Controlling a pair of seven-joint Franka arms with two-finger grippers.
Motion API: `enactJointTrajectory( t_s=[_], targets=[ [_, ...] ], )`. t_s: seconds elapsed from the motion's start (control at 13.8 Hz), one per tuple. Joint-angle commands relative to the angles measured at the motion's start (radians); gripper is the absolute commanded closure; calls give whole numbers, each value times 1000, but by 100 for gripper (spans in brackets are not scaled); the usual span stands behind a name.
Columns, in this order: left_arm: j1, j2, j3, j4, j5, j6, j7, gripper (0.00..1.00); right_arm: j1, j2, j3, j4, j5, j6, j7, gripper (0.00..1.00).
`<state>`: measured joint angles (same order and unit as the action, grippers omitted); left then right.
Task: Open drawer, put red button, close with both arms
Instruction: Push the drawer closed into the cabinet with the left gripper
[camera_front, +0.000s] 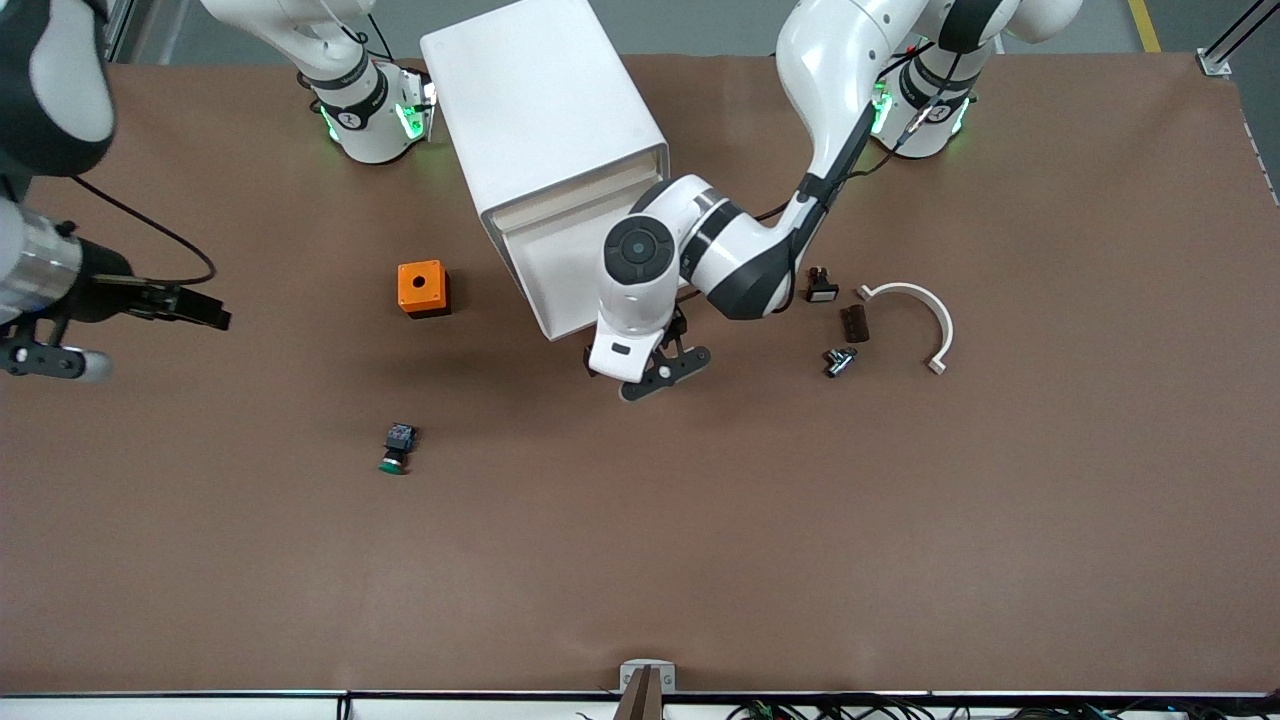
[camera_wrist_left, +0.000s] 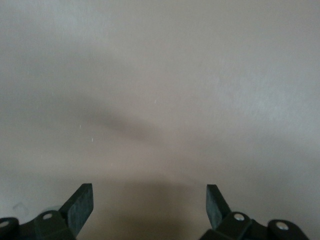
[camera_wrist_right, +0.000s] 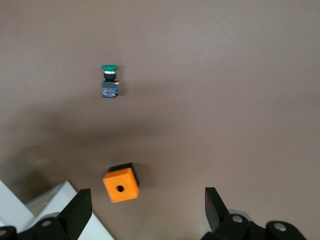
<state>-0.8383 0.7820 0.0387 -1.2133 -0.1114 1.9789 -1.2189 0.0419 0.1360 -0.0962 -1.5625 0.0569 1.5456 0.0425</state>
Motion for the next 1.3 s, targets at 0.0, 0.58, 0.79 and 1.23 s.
enactJointTrajectory(
  t_s=[0.0, 0.58, 0.79, 1.23],
  targets=[
    [-45, -23, 1, -26, 16, -50, -24, 1, -46, -12, 26, 50, -37, -36, -116, 0],
    [-91, -26, -53, -26, -34, -106, -30, 1, -43, -1, 32, 87, -58, -35, -118, 0],
    [-91, -26, -68, -26, -71, -121, -30, 1, -48, -1, 30, 91, -58, -36, -118, 0],
    [-105, -17, -69, -26, -194, -120, -67, 1, -47, 2, 32, 159, -46, -35, -118, 0]
  ],
)
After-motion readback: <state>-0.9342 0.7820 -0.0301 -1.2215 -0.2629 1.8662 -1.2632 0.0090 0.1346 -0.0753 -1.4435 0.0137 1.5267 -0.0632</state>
